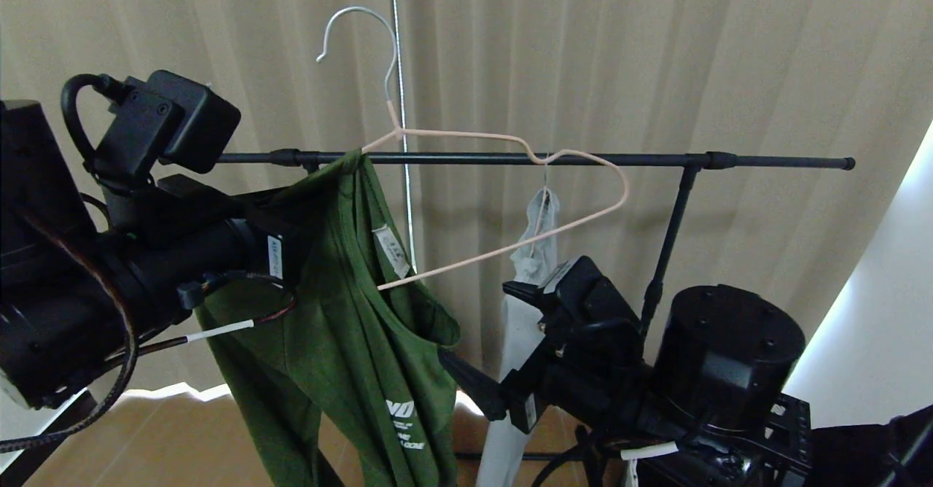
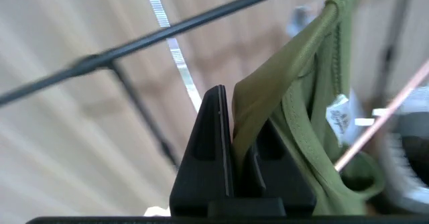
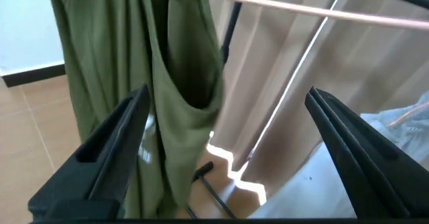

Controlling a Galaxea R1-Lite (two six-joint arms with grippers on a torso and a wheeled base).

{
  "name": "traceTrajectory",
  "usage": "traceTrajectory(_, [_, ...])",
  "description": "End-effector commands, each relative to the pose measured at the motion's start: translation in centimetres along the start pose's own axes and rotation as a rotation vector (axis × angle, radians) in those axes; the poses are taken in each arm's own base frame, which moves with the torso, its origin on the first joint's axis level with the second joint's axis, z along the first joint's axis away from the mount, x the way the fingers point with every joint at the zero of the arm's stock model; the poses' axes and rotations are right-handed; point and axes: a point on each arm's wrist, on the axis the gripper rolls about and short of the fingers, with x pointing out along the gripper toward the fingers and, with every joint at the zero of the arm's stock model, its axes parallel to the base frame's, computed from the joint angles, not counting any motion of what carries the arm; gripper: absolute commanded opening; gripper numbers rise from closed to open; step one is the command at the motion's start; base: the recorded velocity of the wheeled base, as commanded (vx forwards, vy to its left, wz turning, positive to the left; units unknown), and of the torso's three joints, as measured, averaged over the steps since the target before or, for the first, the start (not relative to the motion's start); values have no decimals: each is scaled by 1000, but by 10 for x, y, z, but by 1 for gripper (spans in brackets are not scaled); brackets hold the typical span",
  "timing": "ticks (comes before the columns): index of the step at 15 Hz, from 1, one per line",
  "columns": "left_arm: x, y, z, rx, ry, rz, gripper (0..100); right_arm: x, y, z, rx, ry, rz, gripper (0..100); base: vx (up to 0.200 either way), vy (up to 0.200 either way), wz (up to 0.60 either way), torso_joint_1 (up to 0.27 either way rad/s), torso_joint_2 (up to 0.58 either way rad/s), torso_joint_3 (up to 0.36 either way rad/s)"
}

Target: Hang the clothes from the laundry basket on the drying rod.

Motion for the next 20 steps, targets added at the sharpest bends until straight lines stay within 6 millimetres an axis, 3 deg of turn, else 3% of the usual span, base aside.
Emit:
traceTrajectory(1, [2,-6,-1,3,6,-21,0,9,1,-9,-3,28,1,100,0,0,0,0,0,0])
traceTrajectory(7, [-5,-12,5,2,-24,-55,0,22,-11,-26,-1,57,-48,100,0,0,0,0,0,0])
traceTrajectory(11, [-6,-9,10,-2,-45,-40,0,8,-14,-38,-6,112,-56,100,0,0,0,0,0,0])
traceTrajectory(15, [-7,5,8,1,-35,17,0,-22,-42,-32,7,107,-151,100,0,0,0,0,0,0])
traceTrajectory(17, [-9,10,5,2,-29,38,0,-41,-66,-28,18,90,-240,100,0,0,0,0,0,0])
traceTrajectory(20, [-18,8,-14,52,29,29,0,-56,-99,-14,26,33,-368,100,0,0,0,0,0,0])
